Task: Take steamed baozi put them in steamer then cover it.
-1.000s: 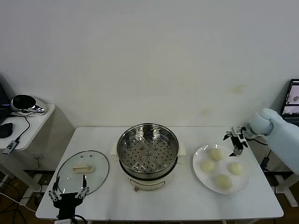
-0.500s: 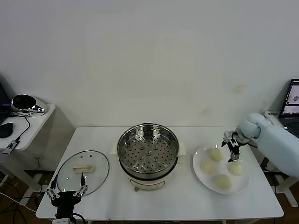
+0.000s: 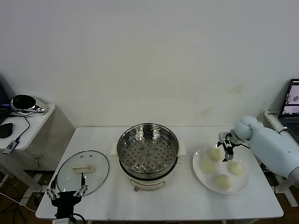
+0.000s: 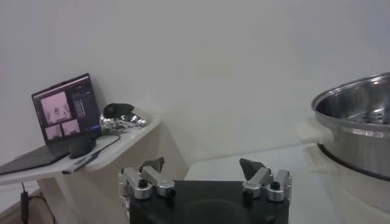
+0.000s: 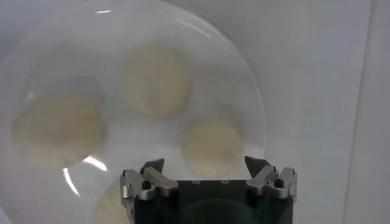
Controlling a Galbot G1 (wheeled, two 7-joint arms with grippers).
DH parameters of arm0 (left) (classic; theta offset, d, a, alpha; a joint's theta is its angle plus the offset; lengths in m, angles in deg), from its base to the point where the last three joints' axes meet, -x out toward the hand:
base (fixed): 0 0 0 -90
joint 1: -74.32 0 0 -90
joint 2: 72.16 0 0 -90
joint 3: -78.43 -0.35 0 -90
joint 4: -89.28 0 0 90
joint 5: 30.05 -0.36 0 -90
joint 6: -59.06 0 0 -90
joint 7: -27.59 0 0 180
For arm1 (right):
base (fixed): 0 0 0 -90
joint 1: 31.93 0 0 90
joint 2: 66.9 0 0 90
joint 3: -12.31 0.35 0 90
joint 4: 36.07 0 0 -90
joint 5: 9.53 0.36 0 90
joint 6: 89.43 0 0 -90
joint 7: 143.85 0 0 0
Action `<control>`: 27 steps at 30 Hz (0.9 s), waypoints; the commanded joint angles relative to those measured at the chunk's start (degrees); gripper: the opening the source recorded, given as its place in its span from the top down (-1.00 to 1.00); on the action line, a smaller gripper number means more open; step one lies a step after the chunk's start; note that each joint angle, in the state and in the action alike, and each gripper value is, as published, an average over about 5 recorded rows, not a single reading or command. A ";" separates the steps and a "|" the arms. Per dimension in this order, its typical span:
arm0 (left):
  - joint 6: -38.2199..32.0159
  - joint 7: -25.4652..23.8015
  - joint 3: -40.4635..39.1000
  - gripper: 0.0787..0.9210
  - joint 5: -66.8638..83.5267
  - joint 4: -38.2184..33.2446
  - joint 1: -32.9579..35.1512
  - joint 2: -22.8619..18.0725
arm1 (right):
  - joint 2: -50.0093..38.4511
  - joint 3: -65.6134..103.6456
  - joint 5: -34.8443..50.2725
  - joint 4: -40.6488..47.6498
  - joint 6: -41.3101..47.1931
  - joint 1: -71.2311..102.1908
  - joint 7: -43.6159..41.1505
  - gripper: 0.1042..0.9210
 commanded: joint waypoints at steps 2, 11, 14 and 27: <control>-0.04 -0.03 0.06 -0.77 -0.01 0.05 -0.02 -0.02 | 2.00 0.88 -1.36 2.57 -0.11 0.56 0.77 -0.76; -0.07 0.06 -0.09 -0.77 -0.02 -0.13 -0.04 -0.14 | 2.26 1.73 -2.58 3.51 -0.16 1.11 1.30 -0.69; -0.11 0.08 -0.18 -0.77 -0.03 -0.31 0.03 -0.16 | 2.27 2.05 -2.62 3.55 -0.22 1.27 1.58 -0.62; -0.19 0.25 -0.38 -0.77 -0.05 -1.22 0.51 -0.13 | 1.32 1.93 -1.64 1.53 -0.66 0.78 1.03 -0.27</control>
